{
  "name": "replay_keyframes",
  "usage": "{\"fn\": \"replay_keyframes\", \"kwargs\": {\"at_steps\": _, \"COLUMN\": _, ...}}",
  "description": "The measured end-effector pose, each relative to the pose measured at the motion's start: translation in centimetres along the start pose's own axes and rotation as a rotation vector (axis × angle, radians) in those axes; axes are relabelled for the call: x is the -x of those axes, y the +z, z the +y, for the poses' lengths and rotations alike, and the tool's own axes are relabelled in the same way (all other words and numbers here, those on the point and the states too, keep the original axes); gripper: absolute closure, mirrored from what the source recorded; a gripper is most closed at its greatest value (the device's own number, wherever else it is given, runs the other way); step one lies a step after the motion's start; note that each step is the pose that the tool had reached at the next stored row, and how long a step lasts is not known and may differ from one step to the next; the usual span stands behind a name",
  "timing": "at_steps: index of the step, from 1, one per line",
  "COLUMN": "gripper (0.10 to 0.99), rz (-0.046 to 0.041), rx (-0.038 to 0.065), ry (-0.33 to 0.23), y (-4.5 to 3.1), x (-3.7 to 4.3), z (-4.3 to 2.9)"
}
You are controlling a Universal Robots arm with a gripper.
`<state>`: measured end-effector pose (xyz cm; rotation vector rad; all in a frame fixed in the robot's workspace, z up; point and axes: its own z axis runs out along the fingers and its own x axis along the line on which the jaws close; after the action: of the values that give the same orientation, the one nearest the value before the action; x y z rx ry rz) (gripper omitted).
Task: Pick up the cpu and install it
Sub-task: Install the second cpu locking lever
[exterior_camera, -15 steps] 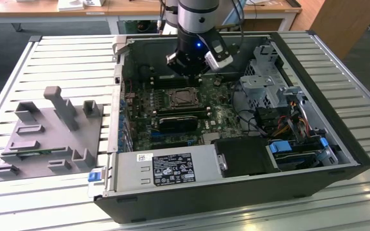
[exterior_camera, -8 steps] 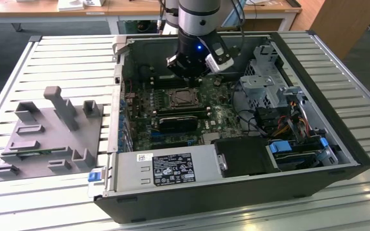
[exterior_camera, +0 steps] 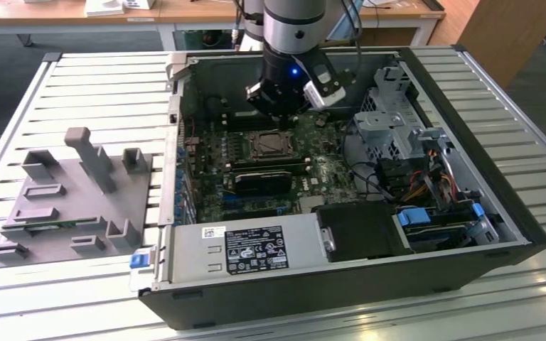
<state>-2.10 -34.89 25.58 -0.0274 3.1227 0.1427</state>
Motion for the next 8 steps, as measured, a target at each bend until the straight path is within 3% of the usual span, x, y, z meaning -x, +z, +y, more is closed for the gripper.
{"fn": "replay_keyframes", "kwargs": {"at_steps": 3, "gripper": 0.980, "rz": 0.0002, "rx": 0.000, "ry": 0.000, "y": -0.01, "x": 0.00, "z": -0.23}}
{"fn": "replay_keyframes", "kwargs": {"at_steps": 8, "gripper": 0.980, "rz": 0.0082, "rx": 0.000, "ry": 0.001, "y": 0.03, "x": 0.00, "z": -0.82}}
